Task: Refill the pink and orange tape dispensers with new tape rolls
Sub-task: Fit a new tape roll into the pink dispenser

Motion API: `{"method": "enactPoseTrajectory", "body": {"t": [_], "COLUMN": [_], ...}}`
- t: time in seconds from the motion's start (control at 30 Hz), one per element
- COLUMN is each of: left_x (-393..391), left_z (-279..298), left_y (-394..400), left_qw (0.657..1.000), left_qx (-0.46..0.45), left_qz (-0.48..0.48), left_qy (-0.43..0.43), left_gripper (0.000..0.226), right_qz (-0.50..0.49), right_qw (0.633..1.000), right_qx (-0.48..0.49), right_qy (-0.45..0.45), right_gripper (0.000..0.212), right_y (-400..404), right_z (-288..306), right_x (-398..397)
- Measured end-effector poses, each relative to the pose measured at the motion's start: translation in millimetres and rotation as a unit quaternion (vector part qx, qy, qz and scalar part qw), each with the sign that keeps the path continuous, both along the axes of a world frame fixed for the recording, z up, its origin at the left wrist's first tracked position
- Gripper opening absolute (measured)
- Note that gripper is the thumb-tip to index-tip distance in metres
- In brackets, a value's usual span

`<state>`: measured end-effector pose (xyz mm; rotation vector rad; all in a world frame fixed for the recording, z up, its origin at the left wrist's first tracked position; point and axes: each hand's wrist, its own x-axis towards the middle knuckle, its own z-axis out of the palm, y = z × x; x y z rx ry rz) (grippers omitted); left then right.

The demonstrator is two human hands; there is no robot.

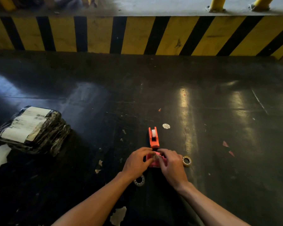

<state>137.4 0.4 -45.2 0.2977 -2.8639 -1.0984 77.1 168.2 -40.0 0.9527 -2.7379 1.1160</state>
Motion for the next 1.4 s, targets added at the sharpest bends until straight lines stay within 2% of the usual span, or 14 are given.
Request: {"method": "enactPoseTrajectory", "body": {"t": [0.17, 0.33, 0.67, 0.83, 1.03, 1.1, 1.23, 1.4], "left_x": [-1, -1, 0, -2, -4, -4, -3, -2], "left_z": [0, 1, -1, -2, -3, -4, -6, -10], "left_y": [-1, -1, -4, -4, -6, -5, -3, 1], "left_qw": [1.0, 1.0, 1.0, 1.0, 0.999, 0.999, 0.999, 0.997], "left_qx": [0.006, 0.006, 0.019, 0.022, 0.034, 0.037, 0.042, 0.071], "left_qz": [0.001, -0.008, -0.008, -0.007, -0.002, 0.005, 0.012, 0.033], "left_qy": [0.013, 0.011, 0.004, 0.0, 0.003, 0.006, 0.014, 0.02], "left_gripper": [0.03, 0.031, 0.032, 0.03, 0.026, 0.025, 0.025, 0.027], "right_qz": [-0.032, -0.089, -0.147, -0.133, -0.12, -0.139, -0.216, -0.26], "right_qw": [0.993, 0.957, 0.96, 0.964, 0.975, 0.973, 0.941, 0.886], "right_qx": [-0.036, -0.121, -0.029, 0.014, 0.033, 0.013, -0.025, -0.044], "right_qy": [-0.109, -0.249, -0.237, -0.228, -0.185, -0.182, -0.259, -0.381], "right_gripper": [0.018, 0.013, 0.018, 0.02, 0.023, 0.023, 0.031, 0.057], "right_y": [-11, -19, 25, 35, 30, 26, 18, 1], "right_z": [10, 19, 29, 25, 9, 5, 0, -1], "right_x": [4, 4, -25, -28, -12, -1, 21, 43]}}
